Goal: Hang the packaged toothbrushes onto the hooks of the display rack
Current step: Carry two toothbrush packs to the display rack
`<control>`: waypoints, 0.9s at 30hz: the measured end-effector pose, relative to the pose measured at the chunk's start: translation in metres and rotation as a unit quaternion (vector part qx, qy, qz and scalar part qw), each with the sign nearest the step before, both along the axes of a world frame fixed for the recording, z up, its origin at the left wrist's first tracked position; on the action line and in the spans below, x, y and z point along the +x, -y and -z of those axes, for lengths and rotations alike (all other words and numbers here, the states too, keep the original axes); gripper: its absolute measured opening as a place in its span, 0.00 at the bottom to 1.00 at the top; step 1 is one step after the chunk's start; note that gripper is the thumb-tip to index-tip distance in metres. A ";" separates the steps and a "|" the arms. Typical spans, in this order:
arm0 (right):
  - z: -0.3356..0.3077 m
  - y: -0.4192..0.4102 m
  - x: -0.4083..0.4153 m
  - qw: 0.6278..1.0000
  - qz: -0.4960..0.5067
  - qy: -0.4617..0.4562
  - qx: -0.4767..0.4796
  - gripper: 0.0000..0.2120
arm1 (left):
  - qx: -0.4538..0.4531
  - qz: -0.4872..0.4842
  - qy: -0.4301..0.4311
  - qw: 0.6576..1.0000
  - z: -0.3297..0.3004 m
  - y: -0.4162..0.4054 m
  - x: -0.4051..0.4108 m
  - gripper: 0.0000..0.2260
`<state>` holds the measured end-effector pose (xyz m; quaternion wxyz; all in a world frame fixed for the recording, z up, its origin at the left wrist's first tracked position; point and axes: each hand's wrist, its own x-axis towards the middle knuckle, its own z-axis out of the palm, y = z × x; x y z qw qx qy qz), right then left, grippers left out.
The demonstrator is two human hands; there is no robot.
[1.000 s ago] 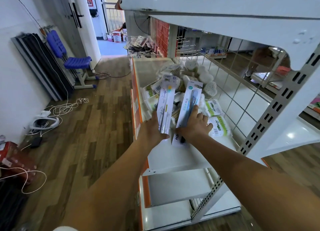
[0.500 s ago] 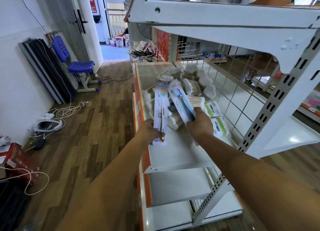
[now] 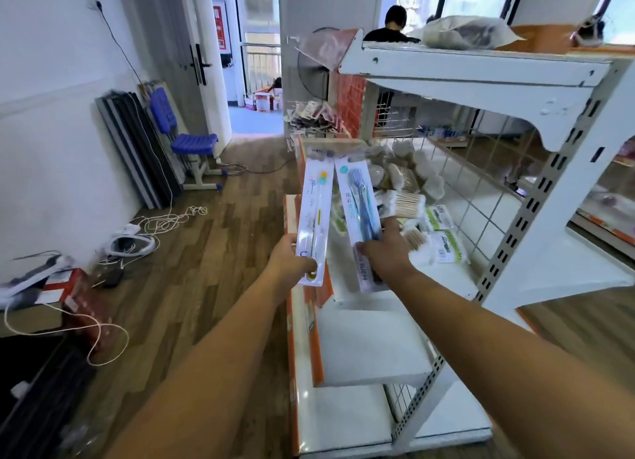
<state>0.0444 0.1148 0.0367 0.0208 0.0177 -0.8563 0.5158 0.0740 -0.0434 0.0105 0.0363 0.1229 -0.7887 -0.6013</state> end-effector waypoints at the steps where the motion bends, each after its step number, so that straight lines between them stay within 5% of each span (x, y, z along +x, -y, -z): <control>1: -0.003 0.007 0.010 1.000 -0.005 0.004 -0.023 0.14 | 0.006 -0.008 -0.002 1.000 -0.002 0.006 0.011 0.18; 16: -0.018 0.131 0.140 0.989 -0.122 0.022 -0.085 0.19 | 0.047 -0.111 -0.032 0.992 -0.025 0.115 0.176 0.19; 27: -0.062 0.215 0.177 0.979 -0.159 -0.008 -0.130 0.19 | 0.035 -0.174 -0.082 0.981 -0.063 0.199 0.223 0.20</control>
